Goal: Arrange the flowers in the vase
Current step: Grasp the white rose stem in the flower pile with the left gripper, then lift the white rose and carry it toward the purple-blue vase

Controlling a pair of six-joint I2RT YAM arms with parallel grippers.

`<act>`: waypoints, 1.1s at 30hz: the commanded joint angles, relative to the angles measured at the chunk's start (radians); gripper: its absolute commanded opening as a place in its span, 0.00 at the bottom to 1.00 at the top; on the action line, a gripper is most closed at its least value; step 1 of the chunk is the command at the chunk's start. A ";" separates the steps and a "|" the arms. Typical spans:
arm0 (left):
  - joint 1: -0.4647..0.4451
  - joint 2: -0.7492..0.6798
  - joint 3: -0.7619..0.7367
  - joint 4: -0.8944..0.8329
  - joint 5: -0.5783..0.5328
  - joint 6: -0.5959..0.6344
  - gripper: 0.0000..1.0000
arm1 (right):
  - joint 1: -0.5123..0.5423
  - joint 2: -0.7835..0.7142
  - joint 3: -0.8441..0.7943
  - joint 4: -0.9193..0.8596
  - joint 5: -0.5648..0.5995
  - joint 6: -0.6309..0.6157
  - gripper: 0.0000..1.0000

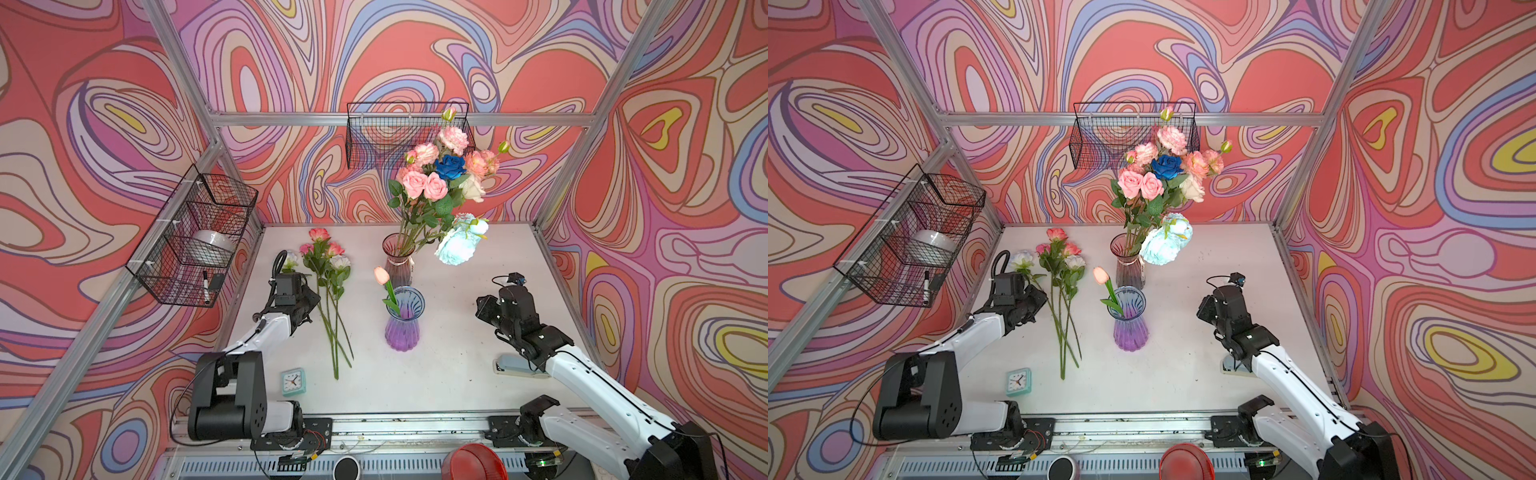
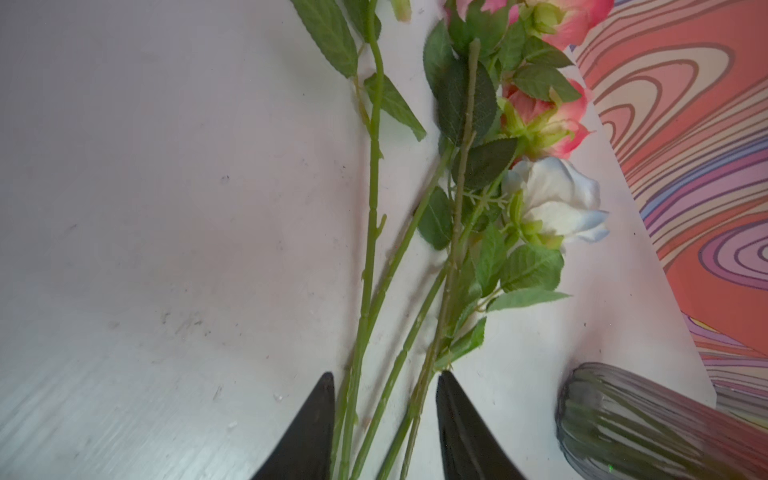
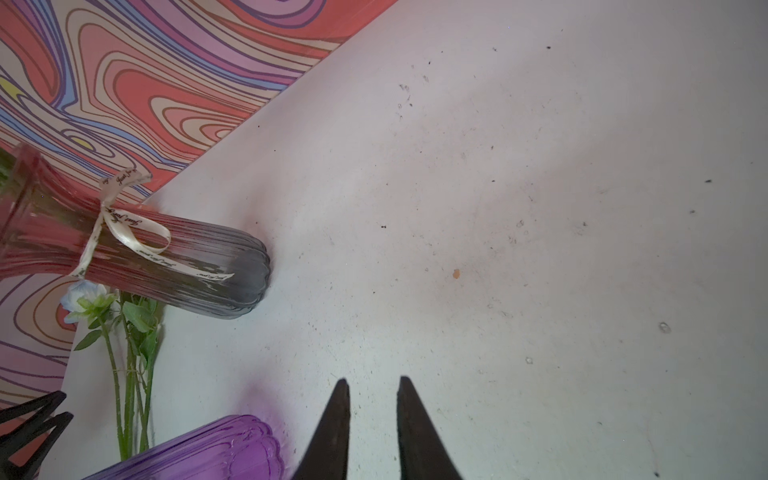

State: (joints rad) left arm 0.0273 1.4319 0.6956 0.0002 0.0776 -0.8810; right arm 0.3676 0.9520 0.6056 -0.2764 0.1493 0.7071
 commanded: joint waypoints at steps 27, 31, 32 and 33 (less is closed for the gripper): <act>-0.006 0.335 0.355 -0.329 -0.063 0.045 0.00 | -0.004 -0.036 0.006 -0.072 0.046 -0.018 0.19; -0.005 0.200 0.317 -0.328 -0.073 0.065 0.00 | -0.004 -0.041 0.003 -0.069 0.047 -0.018 0.19; -0.006 0.157 0.314 -0.336 -0.077 0.070 0.00 | -0.004 -0.041 0.002 -0.070 0.045 -0.019 0.19; -0.006 0.111 0.312 -0.345 -0.078 0.079 0.00 | -0.004 -0.040 0.003 -0.070 0.042 -0.019 0.19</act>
State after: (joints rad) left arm 0.0250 1.6657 1.0103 -0.3099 0.0154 -0.8326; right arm 0.3676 0.9234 0.6056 -0.3317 0.1768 0.6991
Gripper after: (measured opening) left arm 0.065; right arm 0.189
